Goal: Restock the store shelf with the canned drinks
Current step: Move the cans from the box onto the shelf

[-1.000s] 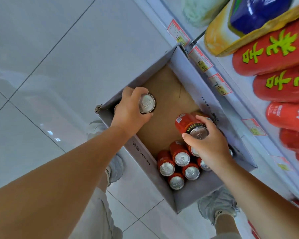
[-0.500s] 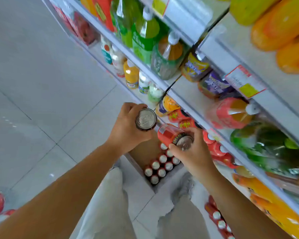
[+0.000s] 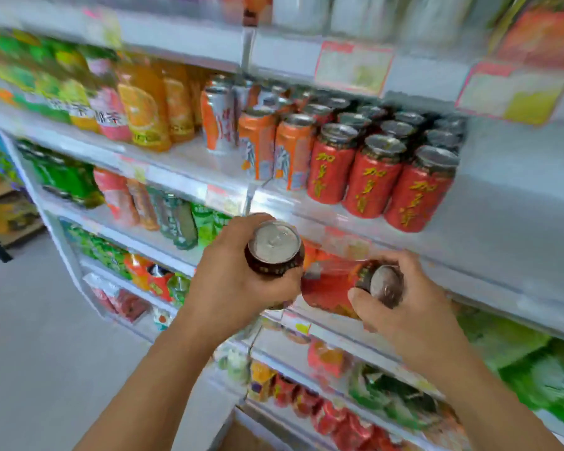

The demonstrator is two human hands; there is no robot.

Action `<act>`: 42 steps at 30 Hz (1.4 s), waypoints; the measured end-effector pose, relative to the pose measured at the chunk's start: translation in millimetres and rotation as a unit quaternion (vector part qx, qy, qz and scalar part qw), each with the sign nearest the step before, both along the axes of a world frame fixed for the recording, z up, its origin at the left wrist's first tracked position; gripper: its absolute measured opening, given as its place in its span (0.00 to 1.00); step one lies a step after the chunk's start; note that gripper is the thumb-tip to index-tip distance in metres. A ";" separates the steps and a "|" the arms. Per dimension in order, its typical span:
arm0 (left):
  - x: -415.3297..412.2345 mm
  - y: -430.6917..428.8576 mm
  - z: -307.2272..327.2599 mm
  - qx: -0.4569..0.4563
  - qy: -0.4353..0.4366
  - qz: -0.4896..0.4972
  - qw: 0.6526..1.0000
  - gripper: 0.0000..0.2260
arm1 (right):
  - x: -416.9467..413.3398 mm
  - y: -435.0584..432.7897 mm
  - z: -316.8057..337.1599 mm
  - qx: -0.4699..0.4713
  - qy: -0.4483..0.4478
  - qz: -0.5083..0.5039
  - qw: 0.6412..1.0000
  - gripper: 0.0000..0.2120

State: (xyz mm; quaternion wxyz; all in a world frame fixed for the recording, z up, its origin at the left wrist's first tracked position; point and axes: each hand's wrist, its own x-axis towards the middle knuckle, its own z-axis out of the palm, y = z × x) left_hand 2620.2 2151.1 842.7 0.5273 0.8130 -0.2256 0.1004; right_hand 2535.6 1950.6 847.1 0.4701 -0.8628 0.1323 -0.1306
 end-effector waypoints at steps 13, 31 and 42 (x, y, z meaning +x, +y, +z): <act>23.4 -94.3 55.5 -0.102 -0.090 -0.062 0.989 0.23 | 0.1 -107.5 89.7 -0.148 -0.076 -0.181 0.969 0.24; 23.0 -149.2 39.7 -0.091 -0.060 -0.084 0.991 0.22 | 52.5 -183.9 39.1 -0.077 -0.037 -0.136 0.987 0.36; 9.1 -155.2 31.9 -0.108 -0.064 -0.079 0.989 0.20 | 140.4 -264.2 31.9 -0.047 -0.065 -0.149 0.986 0.36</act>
